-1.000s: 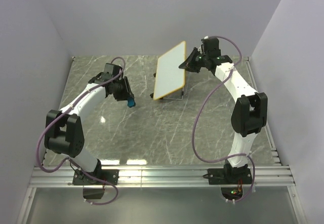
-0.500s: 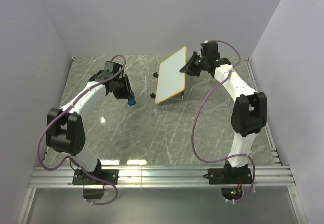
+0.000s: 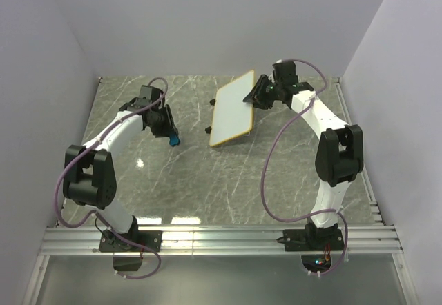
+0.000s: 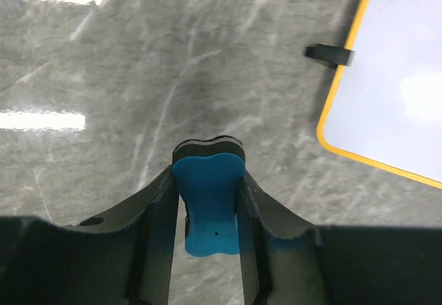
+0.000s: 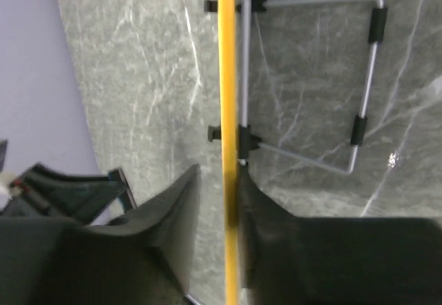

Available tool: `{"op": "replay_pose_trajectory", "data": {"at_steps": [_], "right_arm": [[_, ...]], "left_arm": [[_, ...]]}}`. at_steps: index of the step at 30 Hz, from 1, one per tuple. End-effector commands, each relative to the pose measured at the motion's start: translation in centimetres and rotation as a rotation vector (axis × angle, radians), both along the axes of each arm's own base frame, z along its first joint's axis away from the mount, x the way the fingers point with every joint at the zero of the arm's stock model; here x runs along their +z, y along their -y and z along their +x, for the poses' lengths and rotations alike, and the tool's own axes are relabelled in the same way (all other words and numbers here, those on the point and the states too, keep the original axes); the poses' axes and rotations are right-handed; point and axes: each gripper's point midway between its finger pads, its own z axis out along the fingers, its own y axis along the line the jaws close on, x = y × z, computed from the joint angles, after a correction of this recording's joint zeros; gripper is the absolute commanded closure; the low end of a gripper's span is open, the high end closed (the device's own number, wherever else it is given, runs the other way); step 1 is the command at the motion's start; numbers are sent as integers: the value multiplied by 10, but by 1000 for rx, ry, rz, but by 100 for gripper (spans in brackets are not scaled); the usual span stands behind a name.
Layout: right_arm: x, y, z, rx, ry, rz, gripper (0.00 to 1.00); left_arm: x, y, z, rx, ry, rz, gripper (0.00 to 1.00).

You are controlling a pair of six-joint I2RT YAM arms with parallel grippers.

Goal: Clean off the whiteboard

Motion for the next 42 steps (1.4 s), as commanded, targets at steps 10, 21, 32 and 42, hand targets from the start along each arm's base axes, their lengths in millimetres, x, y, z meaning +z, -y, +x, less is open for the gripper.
{"op": "replay_pose_trajectory", "data": {"at_steps": [10,21,32,42], "right_arm": [[68,12,-10,-5,197,-46,10],[87,99,-87,-178,227,-230,4],[102,122,-147,-194,303,-245,3],[103,124,-197,-174,340,-232,3]], "left_arm": [[-41,-20,3,30,-38,73,100],[-75,-54,6,129,-111,261,67],[-31,-58,8,188,-70,260,7],[99,-21,33,156,205,93,10]]}}
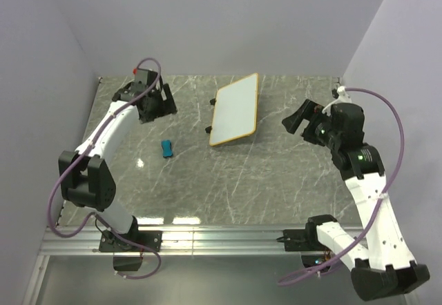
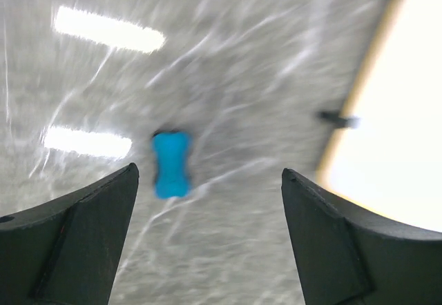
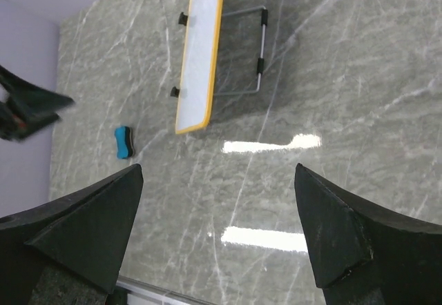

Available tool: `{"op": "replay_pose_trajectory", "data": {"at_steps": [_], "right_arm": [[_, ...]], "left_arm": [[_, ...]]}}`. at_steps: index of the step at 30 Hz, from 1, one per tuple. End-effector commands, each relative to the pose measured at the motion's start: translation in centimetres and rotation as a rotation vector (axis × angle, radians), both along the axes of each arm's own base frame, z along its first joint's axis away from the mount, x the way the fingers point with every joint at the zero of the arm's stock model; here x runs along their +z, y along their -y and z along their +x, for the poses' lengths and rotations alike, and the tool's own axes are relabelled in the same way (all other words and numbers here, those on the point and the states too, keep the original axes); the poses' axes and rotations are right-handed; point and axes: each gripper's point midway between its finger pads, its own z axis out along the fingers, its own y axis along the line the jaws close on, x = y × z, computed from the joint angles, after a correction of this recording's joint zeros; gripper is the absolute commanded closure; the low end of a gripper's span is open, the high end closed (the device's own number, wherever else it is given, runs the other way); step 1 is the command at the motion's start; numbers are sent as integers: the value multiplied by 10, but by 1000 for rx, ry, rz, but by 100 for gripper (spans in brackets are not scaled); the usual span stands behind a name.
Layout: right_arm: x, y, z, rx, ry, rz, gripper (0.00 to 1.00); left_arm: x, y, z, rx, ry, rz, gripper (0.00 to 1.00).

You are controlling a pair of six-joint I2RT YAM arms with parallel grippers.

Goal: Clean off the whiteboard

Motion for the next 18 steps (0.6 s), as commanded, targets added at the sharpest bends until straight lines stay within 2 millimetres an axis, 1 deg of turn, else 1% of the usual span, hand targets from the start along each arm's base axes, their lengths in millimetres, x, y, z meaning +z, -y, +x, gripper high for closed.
{"op": "replay_pose_trajectory", "data": {"at_steps": [1,2,3,4,5,6,8,10,11,14,15,18], "right_arm": [[-15,2,-19,13,-28,-15,3],[-22,2,-23,11,-41,-7,3],[-21,-1,-30,24,-32,9,3],[-24,-2,-33,30,-35,20,3],[-31,-3,-37,31,-50,29,3],[-30,-4,-43,38,-37,37,3],[-37,-4,-50,40,-46,39,3],[-36,-2,-57,41,-37,33,3],[-36,-3,-59,48,-35,33,3],[-31,-5,-67,60,-19,37,3],[-29,-5,-71,64,-10,41,2],[-25,-5,-80,74,8,45,2]], "left_arm": [[74,16,8,-9,162,-68,10],[89,17,10,-7,185,-72,10],[95,18,11,-3,199,-66,10],[102,20,11,-4,208,-67,10],[115,22,12,-12,234,-71,11],[119,25,12,-27,241,-72,11],[136,29,11,-43,280,-49,10],[143,29,8,-44,293,-24,10],[150,30,7,-44,307,-27,9],[161,32,3,-47,347,-32,8],[164,31,-1,-27,353,-20,9],[181,25,0,14,393,5,11]]}}
